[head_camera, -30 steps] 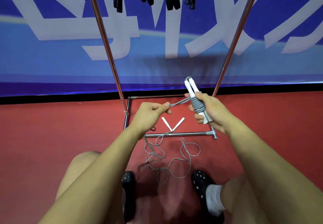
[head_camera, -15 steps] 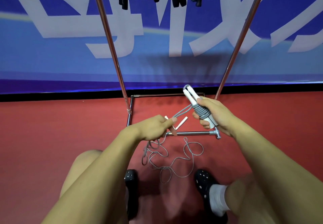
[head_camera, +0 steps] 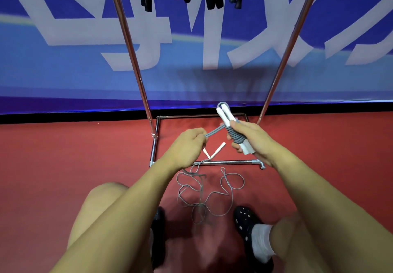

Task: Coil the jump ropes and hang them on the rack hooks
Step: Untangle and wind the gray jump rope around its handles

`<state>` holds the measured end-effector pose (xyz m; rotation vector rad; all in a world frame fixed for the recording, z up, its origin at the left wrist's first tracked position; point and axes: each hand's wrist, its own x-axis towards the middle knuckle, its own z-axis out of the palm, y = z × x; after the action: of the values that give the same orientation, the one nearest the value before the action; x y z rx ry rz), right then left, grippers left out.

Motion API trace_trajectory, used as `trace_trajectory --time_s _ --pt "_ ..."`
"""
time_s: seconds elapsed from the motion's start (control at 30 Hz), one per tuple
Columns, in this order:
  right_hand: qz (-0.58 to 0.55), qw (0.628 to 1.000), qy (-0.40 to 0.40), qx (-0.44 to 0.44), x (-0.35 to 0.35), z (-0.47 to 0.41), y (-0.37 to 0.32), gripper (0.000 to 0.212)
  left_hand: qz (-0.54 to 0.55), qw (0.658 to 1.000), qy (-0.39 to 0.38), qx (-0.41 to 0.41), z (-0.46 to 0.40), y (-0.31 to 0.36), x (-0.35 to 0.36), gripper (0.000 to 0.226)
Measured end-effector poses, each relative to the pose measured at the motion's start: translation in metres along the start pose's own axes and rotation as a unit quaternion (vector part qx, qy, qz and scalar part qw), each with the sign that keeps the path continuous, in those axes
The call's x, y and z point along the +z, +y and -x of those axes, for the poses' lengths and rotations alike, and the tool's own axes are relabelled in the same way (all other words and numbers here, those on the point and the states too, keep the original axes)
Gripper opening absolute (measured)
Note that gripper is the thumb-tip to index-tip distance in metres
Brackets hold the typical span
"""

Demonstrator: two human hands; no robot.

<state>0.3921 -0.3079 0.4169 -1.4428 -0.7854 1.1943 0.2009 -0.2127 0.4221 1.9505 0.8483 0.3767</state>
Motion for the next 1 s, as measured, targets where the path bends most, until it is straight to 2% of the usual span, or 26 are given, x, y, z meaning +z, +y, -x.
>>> trace_trajectory --time_s 0.1,0.2,0.33,0.47,0.63,0.73,0.8,0.87,0.93,1.0 --pt "-0.031 0.999 -0.016 0.025 0.003 -0.003 0.001 0.038 -0.008 0.999 0.032 0.016 0.001 0.002 0.005 0.035" --pt "-0.001 1.0 -0.02 0.009 0.003 -0.003 0.005 0.032 -0.032 0.999 0.008 0.019 0.0 0.001 0.008 0.05" --pt "0.062 0.998 -0.014 -0.026 0.006 -0.002 0.009 0.033 -0.009 1.0 -0.027 0.009 0.001 0.004 0.009 0.056" --pt "0.09 0.994 -0.012 -0.056 0.012 0.0 0.007 0.029 0.11 0.993 -0.043 -0.021 0.002 0.012 0.008 0.051" --pt "0.1 0.992 0.025 -0.067 0.018 0.001 0.007 0.036 0.052 0.998 -0.013 -0.029 0.0 0.008 0.008 0.067" --pt "0.113 0.991 0.043 -0.054 0.015 0.004 0.002 0.039 0.073 0.997 -0.022 -0.026 -0.002 0.005 0.009 0.069" --pt "0.096 0.995 0.02 -0.035 0.015 0.006 -0.001 0.036 0.098 0.995 -0.032 -0.018 -0.003 0.003 0.01 0.069" --pt "0.027 0.999 -0.046 0.008 0.021 0.011 -0.001 0.031 0.116 0.993 -0.035 -0.014 -0.003 0.004 0.01 0.068" --pt "-0.052 0.99 -0.11 0.068 0.026 0.016 -0.001 0.035 0.135 0.99 -0.032 -0.016 -0.001 0.007 0.009 0.066" --pt "-0.048 0.987 -0.127 0.081 0.024 0.017 -0.002 0.043 0.129 0.991 -0.034 -0.022 0.001 0.009 0.007 0.064"
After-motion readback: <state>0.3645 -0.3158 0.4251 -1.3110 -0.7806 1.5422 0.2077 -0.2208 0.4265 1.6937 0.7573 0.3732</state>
